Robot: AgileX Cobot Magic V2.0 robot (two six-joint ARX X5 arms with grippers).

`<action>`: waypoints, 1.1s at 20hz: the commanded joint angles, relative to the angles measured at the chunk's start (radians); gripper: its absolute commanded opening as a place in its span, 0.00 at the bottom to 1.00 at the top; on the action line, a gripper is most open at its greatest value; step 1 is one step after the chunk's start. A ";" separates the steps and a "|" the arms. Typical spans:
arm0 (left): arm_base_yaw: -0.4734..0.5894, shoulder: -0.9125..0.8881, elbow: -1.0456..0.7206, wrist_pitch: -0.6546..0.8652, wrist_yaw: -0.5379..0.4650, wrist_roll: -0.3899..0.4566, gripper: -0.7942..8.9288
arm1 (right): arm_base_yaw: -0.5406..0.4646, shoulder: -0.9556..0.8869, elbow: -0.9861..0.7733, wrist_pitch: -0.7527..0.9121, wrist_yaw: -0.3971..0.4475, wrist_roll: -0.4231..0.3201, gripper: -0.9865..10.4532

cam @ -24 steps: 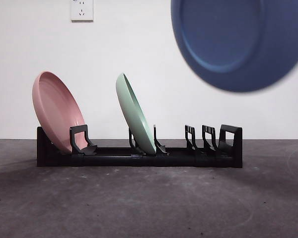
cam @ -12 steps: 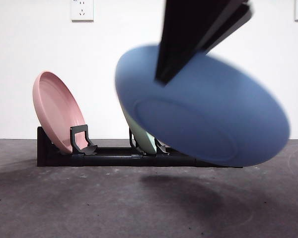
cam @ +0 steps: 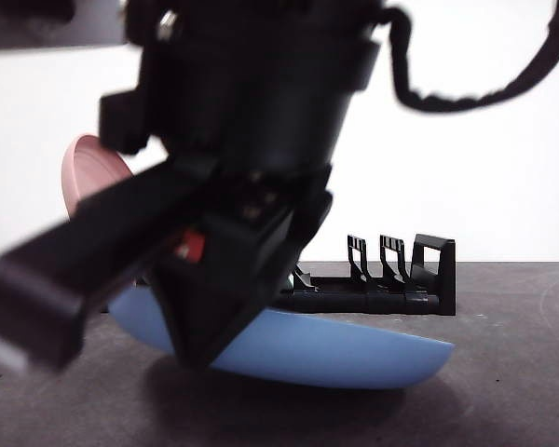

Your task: Place the plate

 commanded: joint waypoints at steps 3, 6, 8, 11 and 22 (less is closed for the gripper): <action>-0.004 0.006 0.024 0.010 0.002 0.018 0.63 | 0.019 0.053 0.010 0.012 0.005 -0.006 0.17; -0.004 0.006 0.024 0.009 0.002 0.018 0.63 | 0.021 0.049 0.013 0.027 0.004 0.002 0.27; -0.004 0.006 0.024 0.010 0.001 0.018 0.63 | 0.008 0.044 0.024 0.008 -0.067 0.041 0.28; -0.004 0.006 0.024 0.010 0.002 0.018 0.63 | -0.043 0.002 0.032 -0.016 -0.184 0.109 0.38; -0.004 0.083 0.024 0.010 0.002 0.033 0.63 | -0.576 -0.390 0.032 -0.133 -0.788 0.130 0.42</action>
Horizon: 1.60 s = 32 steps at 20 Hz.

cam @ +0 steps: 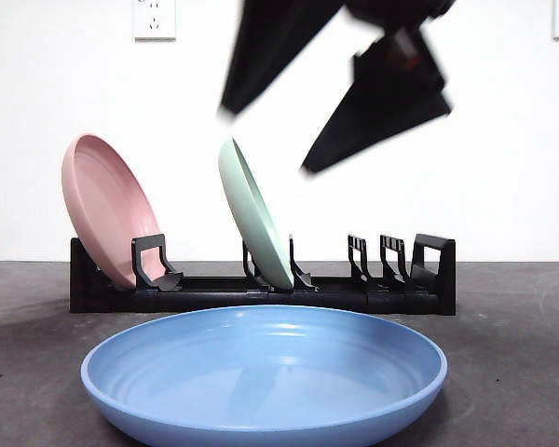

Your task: Place the plate

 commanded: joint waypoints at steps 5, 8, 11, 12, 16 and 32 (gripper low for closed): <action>-0.014 0.140 0.024 0.010 -0.052 0.013 0.63 | -0.382 -0.172 0.017 -0.209 -0.212 -0.113 0.42; -0.041 0.229 0.025 0.019 -0.149 -0.019 0.63 | -0.533 -0.253 0.017 -0.270 -0.298 -0.166 0.42; -0.080 0.345 0.059 0.013 -0.225 -0.055 0.63 | -0.624 -0.333 0.015 -0.297 -0.299 -0.176 0.42; -0.098 0.391 0.090 -0.004 -0.272 -0.055 0.63 | -0.640 -0.357 0.015 -0.305 -0.299 -0.175 0.42; -0.167 0.599 0.300 -0.106 -0.566 -0.052 0.63 | -0.657 -0.435 0.015 -0.343 -0.299 -0.159 0.42; -0.211 1.013 0.603 0.096 -1.171 0.074 0.63 | -0.639 -0.502 0.015 -0.370 -0.299 -0.146 0.42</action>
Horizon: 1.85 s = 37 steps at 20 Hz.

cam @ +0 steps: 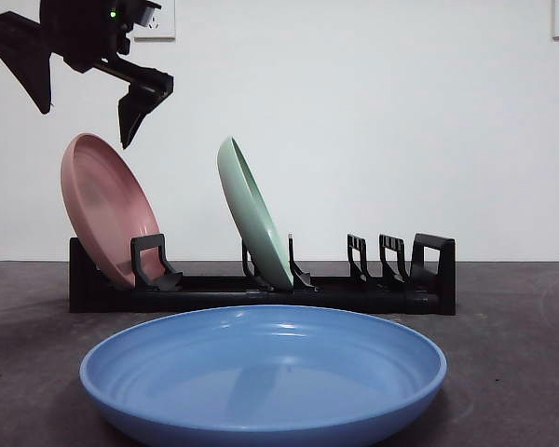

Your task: Place the plate

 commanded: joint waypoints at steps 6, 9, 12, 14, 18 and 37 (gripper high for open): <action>0.023 0.068 0.024 0.034 -0.013 0.006 0.48 | 0.005 0.006 0.014 0.010 -0.004 0.010 0.42; 0.026 0.074 0.024 0.024 -0.009 0.006 0.36 | 0.005 0.006 0.014 0.010 -0.004 0.010 0.42; 0.026 0.077 0.024 0.022 -0.007 0.006 0.29 | 0.005 0.006 0.014 0.010 -0.004 0.010 0.42; 0.026 0.077 0.024 0.020 0.000 0.007 0.22 | 0.005 0.006 0.014 0.011 -0.004 0.010 0.42; 0.026 0.077 0.024 0.021 0.003 0.003 0.13 | 0.005 0.006 0.014 0.013 -0.004 0.010 0.42; 0.014 0.039 0.095 -0.005 -0.025 0.015 0.09 | 0.005 0.006 0.014 0.017 -0.004 0.010 0.42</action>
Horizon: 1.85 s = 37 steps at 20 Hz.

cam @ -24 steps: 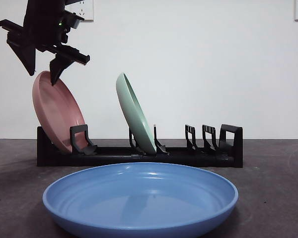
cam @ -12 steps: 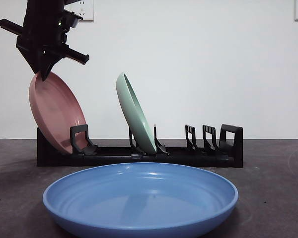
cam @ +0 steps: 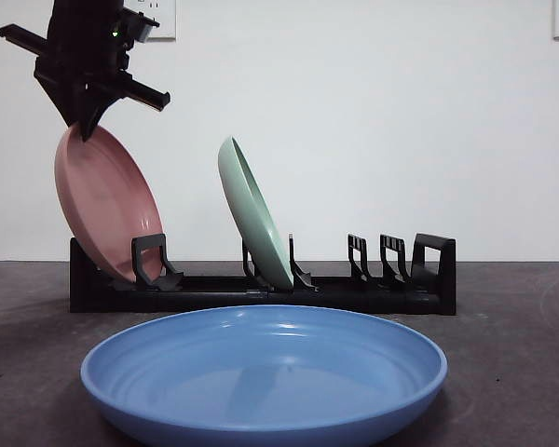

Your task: Place the plate

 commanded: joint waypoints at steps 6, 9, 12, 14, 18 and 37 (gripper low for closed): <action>-0.024 -0.141 0.070 -0.060 0.001 0.005 0.10 | 0.005 0.006 0.014 0.021 -0.004 0.004 0.42; -0.037 -0.224 0.070 -0.121 0.001 0.008 0.09 | 0.004 0.006 0.014 0.021 -0.003 0.004 0.42; -0.049 -0.290 0.070 -0.207 0.010 -0.006 0.10 | 0.004 0.006 0.014 0.021 -0.003 0.004 0.42; -0.059 -0.327 0.070 -0.267 0.030 -0.022 0.09 | 0.004 0.006 0.014 0.021 -0.003 0.004 0.42; -0.072 -0.393 0.070 -0.373 0.186 -0.053 0.09 | 0.004 0.006 0.014 0.022 -0.003 0.003 0.42; -0.119 -0.525 -0.067 -0.529 0.795 -0.022 0.09 | 0.004 0.007 0.014 0.025 0.001 0.003 0.42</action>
